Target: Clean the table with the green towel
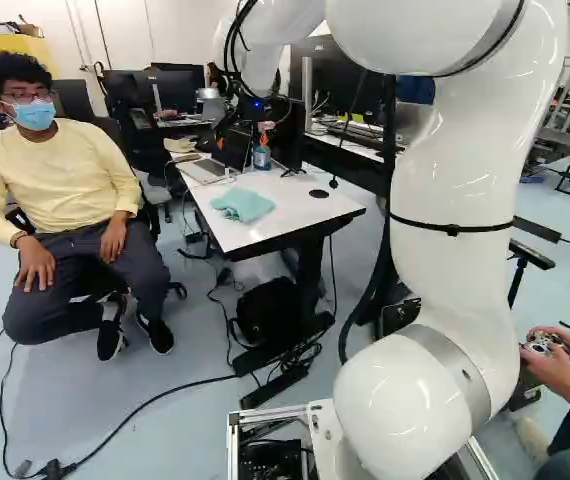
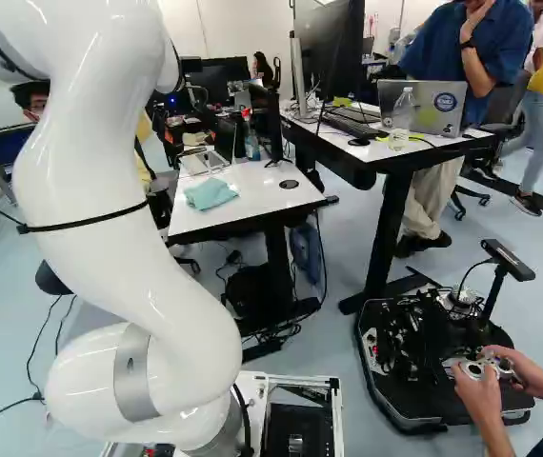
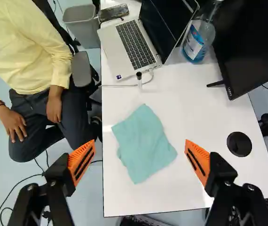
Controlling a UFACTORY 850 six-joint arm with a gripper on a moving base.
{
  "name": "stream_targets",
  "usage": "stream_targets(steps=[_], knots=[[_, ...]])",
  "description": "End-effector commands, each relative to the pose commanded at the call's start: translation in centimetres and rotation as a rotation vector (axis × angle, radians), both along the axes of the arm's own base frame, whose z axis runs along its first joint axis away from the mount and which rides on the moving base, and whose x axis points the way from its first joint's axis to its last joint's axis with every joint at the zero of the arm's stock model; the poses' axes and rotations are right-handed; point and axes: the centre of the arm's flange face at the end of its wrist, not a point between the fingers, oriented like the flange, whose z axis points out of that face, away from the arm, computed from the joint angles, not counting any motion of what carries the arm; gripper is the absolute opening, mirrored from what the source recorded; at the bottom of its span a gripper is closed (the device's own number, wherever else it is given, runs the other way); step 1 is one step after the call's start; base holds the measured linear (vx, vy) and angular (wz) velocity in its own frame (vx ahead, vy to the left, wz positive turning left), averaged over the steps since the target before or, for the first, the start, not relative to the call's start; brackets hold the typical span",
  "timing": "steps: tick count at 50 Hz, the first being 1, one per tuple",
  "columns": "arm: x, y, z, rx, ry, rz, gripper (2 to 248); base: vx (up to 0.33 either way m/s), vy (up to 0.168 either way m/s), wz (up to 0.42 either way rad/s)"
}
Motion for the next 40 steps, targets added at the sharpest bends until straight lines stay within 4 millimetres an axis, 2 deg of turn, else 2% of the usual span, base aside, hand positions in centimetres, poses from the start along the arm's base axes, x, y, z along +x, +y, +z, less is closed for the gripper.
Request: stream_targets(steps=[40], knots=[[-0.16,-0.32,-0.37,0.001,-0.008,-0.005,247,0.000,0.000,0.000]])
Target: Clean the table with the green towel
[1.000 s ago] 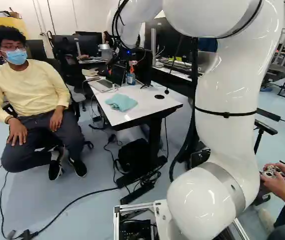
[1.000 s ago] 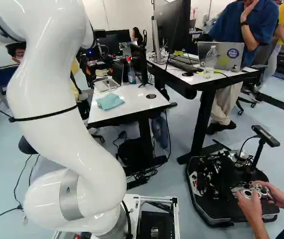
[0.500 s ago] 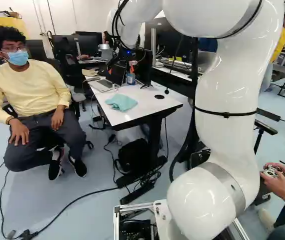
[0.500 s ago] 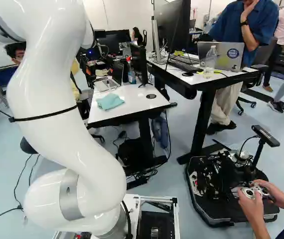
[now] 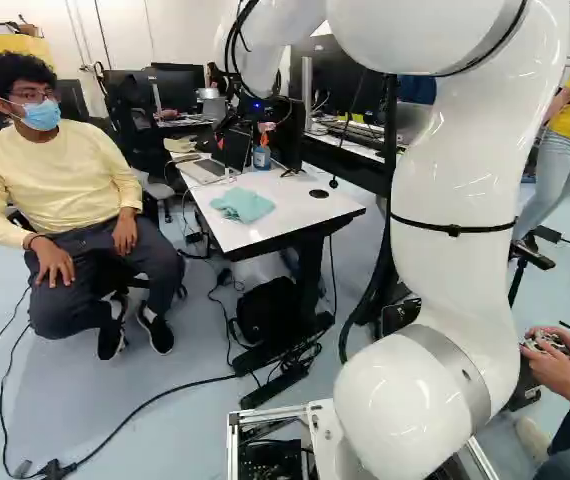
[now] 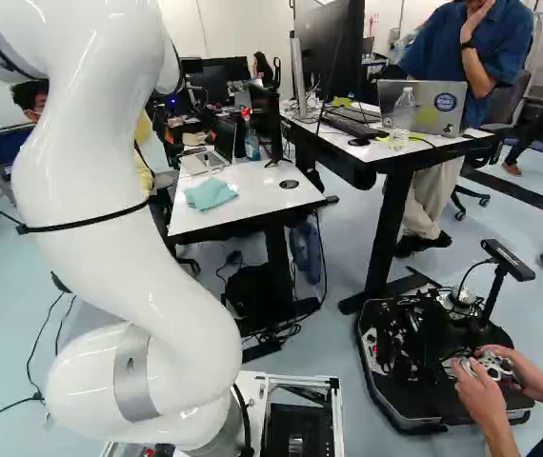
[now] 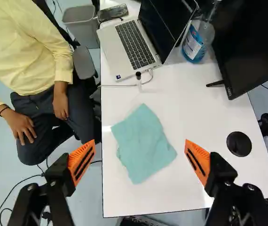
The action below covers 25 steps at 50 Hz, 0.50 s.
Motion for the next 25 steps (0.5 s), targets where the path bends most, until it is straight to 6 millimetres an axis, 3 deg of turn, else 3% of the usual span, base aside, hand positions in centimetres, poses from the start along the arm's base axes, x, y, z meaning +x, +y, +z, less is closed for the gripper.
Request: stream_targets(steps=[25], knots=[[-0.8,-1.5,-1.7,0.006,-0.037,-0.021,247,0.000,0.000,0.000]])
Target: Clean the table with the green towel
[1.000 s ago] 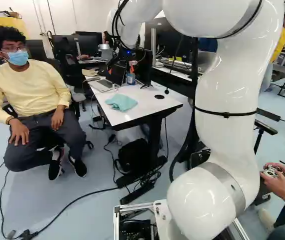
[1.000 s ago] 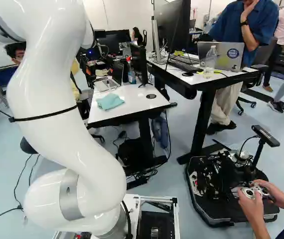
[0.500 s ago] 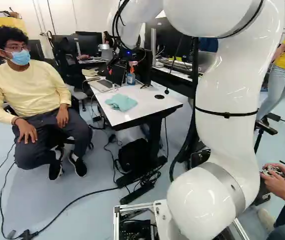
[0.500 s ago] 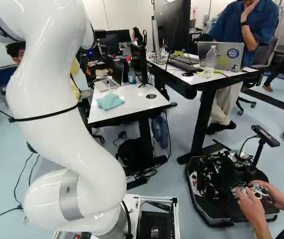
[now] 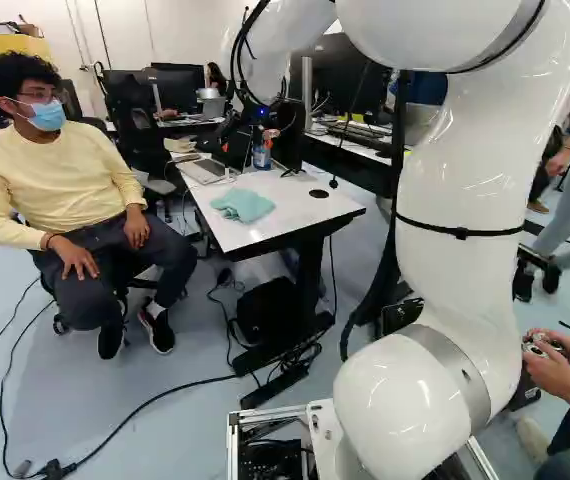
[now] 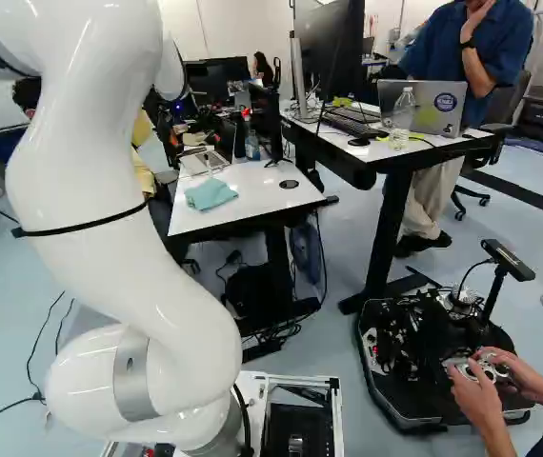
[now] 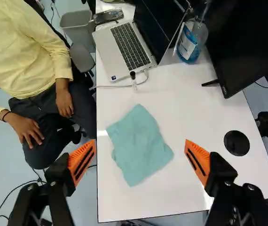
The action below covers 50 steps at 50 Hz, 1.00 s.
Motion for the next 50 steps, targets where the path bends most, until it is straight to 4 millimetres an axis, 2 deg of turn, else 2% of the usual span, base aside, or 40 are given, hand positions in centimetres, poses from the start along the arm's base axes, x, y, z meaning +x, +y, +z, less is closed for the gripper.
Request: stream_targets(steps=[27,50], knots=[[-2.1,-2.9,-3.4,0.010,-0.074,-0.041,247,0.000,0.000,0.000],[-5.5,-6.3,-7.6,0.020,-0.165,-0.087,247,0.000,0.000,0.000]])
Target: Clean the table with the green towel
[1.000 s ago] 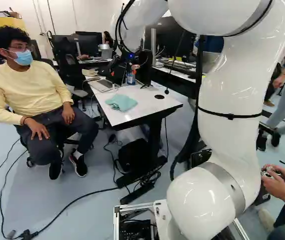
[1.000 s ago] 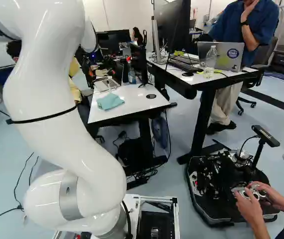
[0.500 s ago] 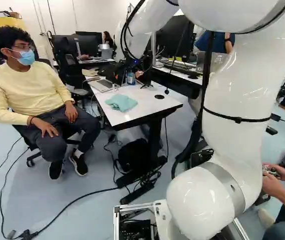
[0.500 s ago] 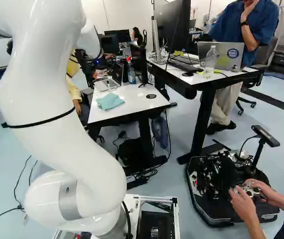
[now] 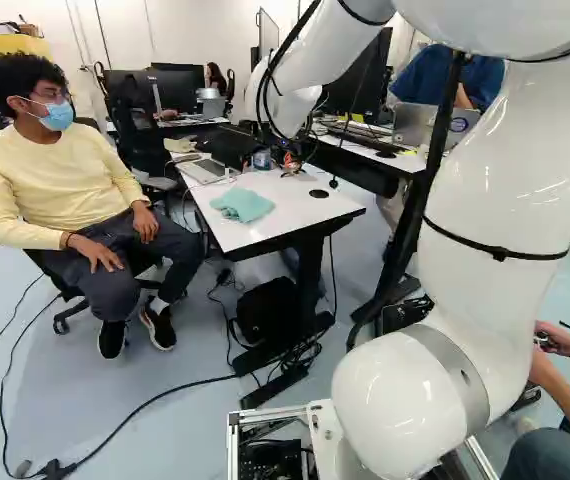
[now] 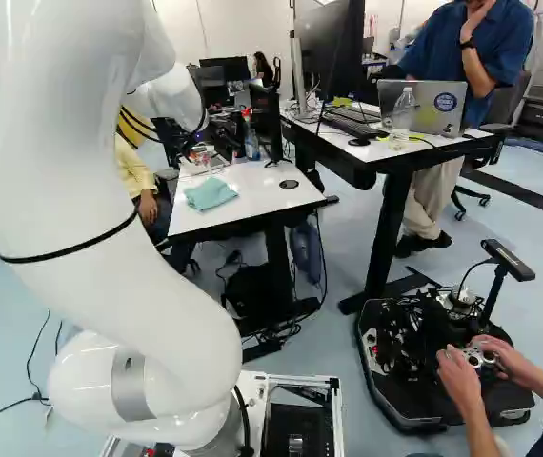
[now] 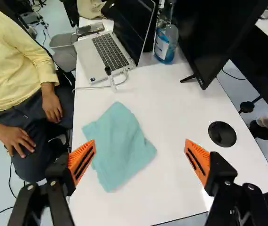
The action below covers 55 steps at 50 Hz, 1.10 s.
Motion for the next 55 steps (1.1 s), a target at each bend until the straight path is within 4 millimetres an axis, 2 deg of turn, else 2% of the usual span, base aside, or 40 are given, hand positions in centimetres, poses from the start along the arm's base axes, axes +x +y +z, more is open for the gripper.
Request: stream_targets(steps=[15,34,55], knots=[[-3.4,-2.6,-3.5,0.005,-0.074,-0.036,247,0.000,0.000,0.000],[-8.9,-5.6,-8.0,0.010,-0.174,-0.082,247,0.000,0.000,0.000],[-14.5,-7.9,-12.0,0.011,-0.263,-0.121,247,0.000,0.000,0.000]])
